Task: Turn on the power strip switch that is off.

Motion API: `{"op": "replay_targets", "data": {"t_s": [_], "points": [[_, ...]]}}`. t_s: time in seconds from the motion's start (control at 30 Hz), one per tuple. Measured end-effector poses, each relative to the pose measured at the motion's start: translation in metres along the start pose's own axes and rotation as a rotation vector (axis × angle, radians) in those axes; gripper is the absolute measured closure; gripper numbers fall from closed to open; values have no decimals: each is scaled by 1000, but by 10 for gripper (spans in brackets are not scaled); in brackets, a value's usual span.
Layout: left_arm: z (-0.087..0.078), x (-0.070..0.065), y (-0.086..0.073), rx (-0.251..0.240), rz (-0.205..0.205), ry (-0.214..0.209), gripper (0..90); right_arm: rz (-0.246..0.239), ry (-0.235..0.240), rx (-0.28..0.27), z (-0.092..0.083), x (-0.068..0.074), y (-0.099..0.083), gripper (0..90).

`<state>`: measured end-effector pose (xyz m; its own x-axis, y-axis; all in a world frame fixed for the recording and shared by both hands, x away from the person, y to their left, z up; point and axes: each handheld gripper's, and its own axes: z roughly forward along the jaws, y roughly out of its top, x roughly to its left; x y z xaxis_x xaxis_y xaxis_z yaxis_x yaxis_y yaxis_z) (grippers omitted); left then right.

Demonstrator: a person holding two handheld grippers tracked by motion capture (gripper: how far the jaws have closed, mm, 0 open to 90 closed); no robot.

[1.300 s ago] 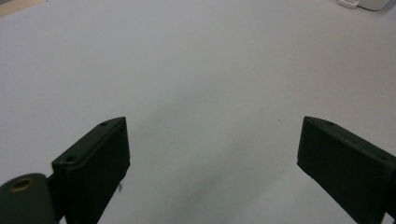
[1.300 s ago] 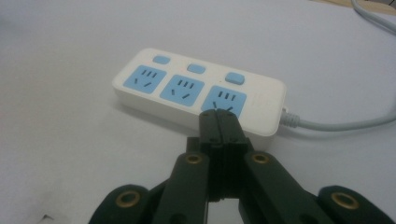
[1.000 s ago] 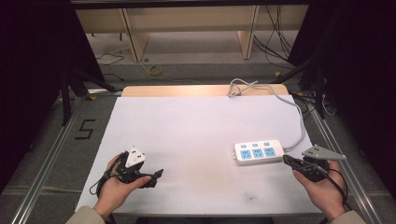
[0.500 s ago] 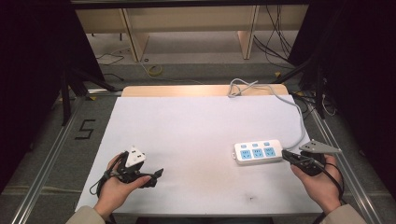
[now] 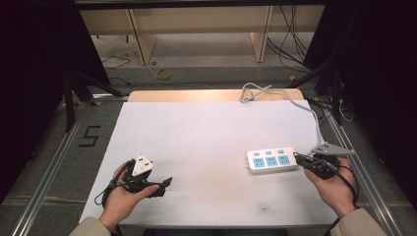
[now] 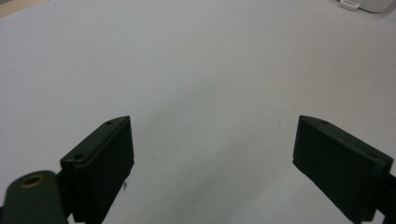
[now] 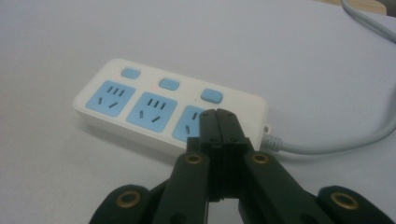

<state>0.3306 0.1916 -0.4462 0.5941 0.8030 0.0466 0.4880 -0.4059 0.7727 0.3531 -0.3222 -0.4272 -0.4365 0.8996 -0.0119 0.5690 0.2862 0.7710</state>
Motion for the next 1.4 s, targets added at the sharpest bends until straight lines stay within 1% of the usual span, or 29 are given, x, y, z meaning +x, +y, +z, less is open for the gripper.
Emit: {"op": "replay_targets", "data": {"t_s": [0.33,0.5,0.77,0.93,1.17,1.4], "points": [[1,-2,1,-2,8,-3,124,9,2,20,5,0,5,900],[0,-1,0,-2,8,-2,125,2,-2,28,9,0,7,900],[1,-2,0,3,8,0,126,11,-2,43,13,0,10,900],[1,-2,0,4,7,-1,125,4,-3,48,15,0,12,900],[1,-2,0,5,4,-3,126,8,-7,57,18,-1,15,900],[2,-3,1,8,10,-10,124,10,-9,69,21,-3,17,900]]}}
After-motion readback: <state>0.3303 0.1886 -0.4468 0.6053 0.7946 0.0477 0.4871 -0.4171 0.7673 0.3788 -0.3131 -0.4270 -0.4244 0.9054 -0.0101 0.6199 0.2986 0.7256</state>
